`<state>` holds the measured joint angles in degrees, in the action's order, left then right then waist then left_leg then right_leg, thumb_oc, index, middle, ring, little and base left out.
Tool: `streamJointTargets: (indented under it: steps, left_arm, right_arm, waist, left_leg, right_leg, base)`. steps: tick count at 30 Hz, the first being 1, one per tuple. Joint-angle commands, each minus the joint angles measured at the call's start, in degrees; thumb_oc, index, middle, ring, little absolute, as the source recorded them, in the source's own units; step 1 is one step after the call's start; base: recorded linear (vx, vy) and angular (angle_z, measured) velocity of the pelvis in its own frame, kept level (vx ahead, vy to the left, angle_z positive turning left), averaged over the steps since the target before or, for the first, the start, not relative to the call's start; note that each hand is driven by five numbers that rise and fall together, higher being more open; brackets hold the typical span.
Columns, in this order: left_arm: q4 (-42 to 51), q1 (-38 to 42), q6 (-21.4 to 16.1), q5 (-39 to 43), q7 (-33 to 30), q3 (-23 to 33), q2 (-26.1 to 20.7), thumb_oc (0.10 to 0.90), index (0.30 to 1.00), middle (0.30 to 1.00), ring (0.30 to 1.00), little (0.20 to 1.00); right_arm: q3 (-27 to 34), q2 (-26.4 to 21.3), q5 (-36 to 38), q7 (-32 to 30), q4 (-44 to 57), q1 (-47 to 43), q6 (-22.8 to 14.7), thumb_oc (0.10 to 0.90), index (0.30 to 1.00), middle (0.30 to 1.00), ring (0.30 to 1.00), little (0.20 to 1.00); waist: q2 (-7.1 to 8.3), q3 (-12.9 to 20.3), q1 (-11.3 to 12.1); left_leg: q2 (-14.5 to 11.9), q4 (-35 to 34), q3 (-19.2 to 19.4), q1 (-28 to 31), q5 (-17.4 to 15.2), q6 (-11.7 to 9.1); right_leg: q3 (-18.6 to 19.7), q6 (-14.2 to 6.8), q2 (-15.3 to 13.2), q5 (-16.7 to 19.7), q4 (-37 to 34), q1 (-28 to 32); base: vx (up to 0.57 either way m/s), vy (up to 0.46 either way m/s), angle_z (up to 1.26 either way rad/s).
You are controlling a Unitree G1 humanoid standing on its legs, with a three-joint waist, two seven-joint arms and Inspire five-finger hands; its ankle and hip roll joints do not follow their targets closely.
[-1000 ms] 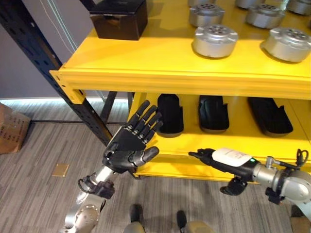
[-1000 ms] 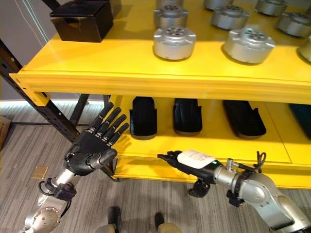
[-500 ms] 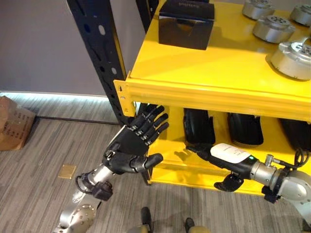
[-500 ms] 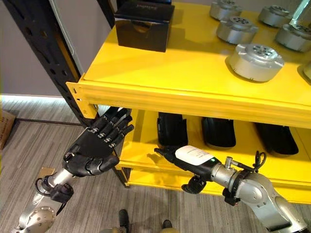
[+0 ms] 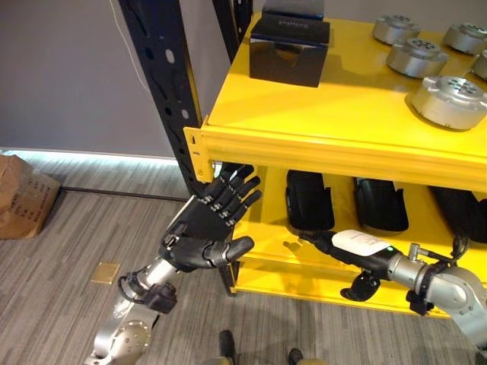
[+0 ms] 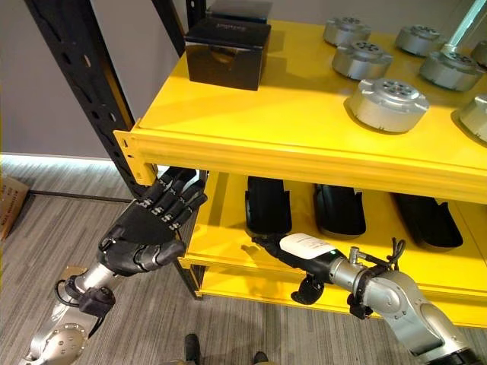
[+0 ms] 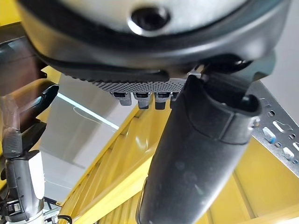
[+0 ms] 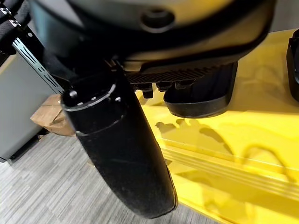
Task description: Move parts from the plastic box to the shelf.
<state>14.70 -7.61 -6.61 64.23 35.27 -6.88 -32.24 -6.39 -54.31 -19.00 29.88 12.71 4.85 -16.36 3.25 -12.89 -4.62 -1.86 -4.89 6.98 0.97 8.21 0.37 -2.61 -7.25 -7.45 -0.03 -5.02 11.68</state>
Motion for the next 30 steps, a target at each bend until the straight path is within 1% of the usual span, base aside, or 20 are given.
streamJointTargets:
  steps: [1,4,6,7,8,9,11,13,14,15,18,23,24,26,30]
  left_arm:
    - [2.8,4.2,-3.6,0.4,1.0,4.4,1.4,0.900,1.000,1.000,1.000,1.000]
    - [2.5,4.2,-3.7,0.1,1.3,4.6,1.7,0.900,1.000,1.000,1.000,1.000]
    - [2.7,4.5,-3.4,0.0,1.1,4.6,1.8,0.900,1.000,1.000,1.000,1.000]
    - [2.8,4.3,-3.3,-0.4,1.5,4.6,1.8,0.900,1.000,1.000,1.000,1.000]
    - [2.7,4.5,-3.1,-1.0,1.6,4.7,1.8,0.900,1.000,1.000,1.000,1.000]
    - [2.5,4.8,-3.1,-0.7,1.4,4.4,1.5,0.900,1.000,1.000,1.000,1.000]
    - [1.8,5.2,-3.1,-0.9,1.5,4.2,1.6,0.900,1.000,1.000,1.000,1.000]
    - [1.9,5.1,-3.7,-2.2,1.2,4.3,1.8,0.900,1.000,1.000,1.000,1.000]
    - [1.9,5.1,-3.9,-2.5,1.1,4.4,1.9,0.900,1.000,1.000,1.000,1.000]
    - [1.9,5.1,-4.1,-2.3,1.0,4.5,1.9,0.900,1.000,1.000,1.000,1.000]
    - [1.7,5.1,-3.9,-2.3,1.3,5.1,2.6,0.900,1.000,1.000,1.000,1.000]
    - [1.9,5.0,-3.1,-2.8,1.7,5.6,3.2,0.900,1.000,1.000,1.000,1.000]
    - [1.9,5.0,-2.2,-3.3,2.2,5.6,3.4,0.900,1.000,1.000,1.000,1.000]
    - [1.6,5.3,-1.7,-3.3,2.3,5.5,3.6,0.900,1.000,1.000,1.000,1.000]
    - [1.7,5.5,-1.5,-3.7,2.5,5.4,3.2,0.900,1.000,1.000,1.000,1.000]
  right_arm:
    - [-0.3,-0.5,4.1,-1.1,0.1,-5.0,-1.3,0.900,1.000,1.000,1.000,1.000]
    - [-0.2,0.1,3.0,-1.6,-0.5,-4.2,-0.8,0.900,1.000,1.000,1.000,1.000]
    - [-0.9,0.2,2.4,-0.7,-2.1,-4.7,-0.4,0.900,1.000,1.000,1.000,1.000]
    - [-1.3,0.3,2.0,0.7,-2.6,-4.6,0.5,0.900,1.000,1.000,1.000,1.000]
    - [-1.8,0.3,2.6,0.6,-2.9,-4.4,1.5,0.900,1.000,1.000,1.000,1.000]
    - [-2.1,0.4,3.1,-1.4,-3.8,-4.5,2.4,0.900,1.000,1.000,1.000,1.000]
    - [-2.8,1.1,-0.7,-4.5,-7.5,-5.6,1.3,0.900,1.000,1.000,1.000,1.000]
    - [-3.0,1.5,-3.4,-7.6,-10.0,-5.8,1.8,0.900,1.000,1.000,1.000,1.000]
    - [-2.9,1.9,-5.5,-10.5,-11.1,-5.8,2.1,0.900,1.000,1.000,1.000,1.000]
    - [-2.8,2.3,-6.1,-12.1,-12.2,-6.1,2.6,0.900,1.000,1.000,1.000,1.000]
    - [-2.3,4.0,-9.4,-14.6,-14.5,-6.7,3.9,0.900,1.000,1.000,1.000,1.000]
    - [-2.6,5.3,-11.0,-15.4,-15.9,-7.3,4.8,0.900,1.000,1.000,1.000,1.000]
    - [-3.5,6.1,-12.2,-16.9,-17.9,-8.2,5.2,0.900,1.000,1.000,1.000,1.000]
    - [-4.2,6.6,-13.7,-18.4,-19.5,-9.2,5.4,0.900,1.000,1.000,1.000,1.000]
    - [-4.9,6.8,-13.7,-19.4,-21.2,-10.5,6.4,0.900,1.000,1.000,1.000,1.000]
  waist:
    - [0.63,4.2,1.0]
    - [0.73,4.0,0.9]
    - [0.78,3.9,1.0]
    - [0.79,3.8,1.1]
    - [0.84,3.7,1.1]
    - [0.82,3.6,1.2]
    - [0.77,3.5,1.3]
    - [0.70,3.4,1.5]
    - [0.64,3.3,1.5]
    - [0.58,3.2,1.6]
    - [0.33,3.1,1.7]
    - [0.14,3.1,1.9]
    - [-0.05,3.0,2.3]
    - [-0.16,3.0,2.6]
    - [-0.37,2.6,2.9]
  left_leg:
    - [-4.5,-0.1,0.5,6.3,-10.1,-3.2]
    - [-4.7,-0.1,0.8,6.3,-10.2,-3.3]
    - [-4.8,-0.1,0.8,6.4,-10.2,-3.3]
    - [-4.8,-0.1,0.8,6.4,-10.2,-3.3]
    - [-4.9,-0.1,0.8,6.4,-10.2,-3.4]
    - [-4.9,-0.1,0.7,6.4,-10.2,-3.4]
    - [-4.8,-0.1,0.8,6.5,-10.3,-3.3]
    - [-4.9,-0.1,0.7,6.5,-10.4,-3.3]
    - [-4.8,-0.1,0.7,6.6,-10.4,-3.3]
    - [-4.8,-0.1,0.6,6.6,-10.4,-3.2]
    - [-4.6,-0.1,0.6,6.7,-10.6,-3.1]
    - [-4.5,-0.1,0.5,6.7,-10.7,-3.1]
    - [-4.5,-0.1,0.4,6.8,-10.7,-3.0]
    - [-4.4,-0.1,0.3,6.9,-10.8,-2.9]
    - [-4.3,-0.1,0.3,6.8,-10.7,-2.8]
  right_leg:
    - [-1.7,1.0,1.7,-0.1,0.0,-3.9]
    - [-2.0,1.1,1.7,-0.3,0.0,-3.8]
    - [-2.2,1.1,1.6,-0.3,0.0,-3.8]
    - [-2.3,1.0,1.6,-0.3,0.0,-3.7]
    - [-2.4,1.0,1.6,-0.3,0.0,-3.7]
    - [-2.4,1.1,1.6,-0.3,0.0,-3.7]
    - [-2.7,1.0,1.5,-0.4,0.0,-3.6]
    - [-3.0,1.0,1.4,-0.4,0.0,-3.5]
    - [-3.1,1.0,1.4,-0.4,0.0,-3.5]
    - [-3.2,1.0,1.4,-0.4,0.0,-3.5]
    - [-3.3,1.0,1.3,-0.5,0.0,-3.4]
    - [-3.5,1.0,1.2,-0.6,0.0,-3.3]
    - [-3.8,1.1,1.1,-0.7,0.0,-3.2]
    - [-4.0,1.1,1.0,-0.8,0.0,-3.1]
    - [-4.2,1.0,0.8,-0.8,0.3,-3.3]
  base:
    - [0.00,0.000,0.00]
    - [0.00,0.000,0.00]
    - [0.00,-0.017,0.00]
    - [-0.01,-0.035,0.01]
    - [-0.01,-0.034,0.03]
    - [0.00,0.000,0.00]
    - [0.00,0.000,0.00]
    - [-0.01,-0.022,0.06]
    - [-0.01,-0.015,0.08]
    - [-0.01,-0.012,0.10]
    - [0.00,-0.003,0.05]
    - [0.00,0.000,0.00]
    - [0.00,0.000,0.00]
    - [0.00,0.000,0.00]
    - [0.00,0.000,0.00]
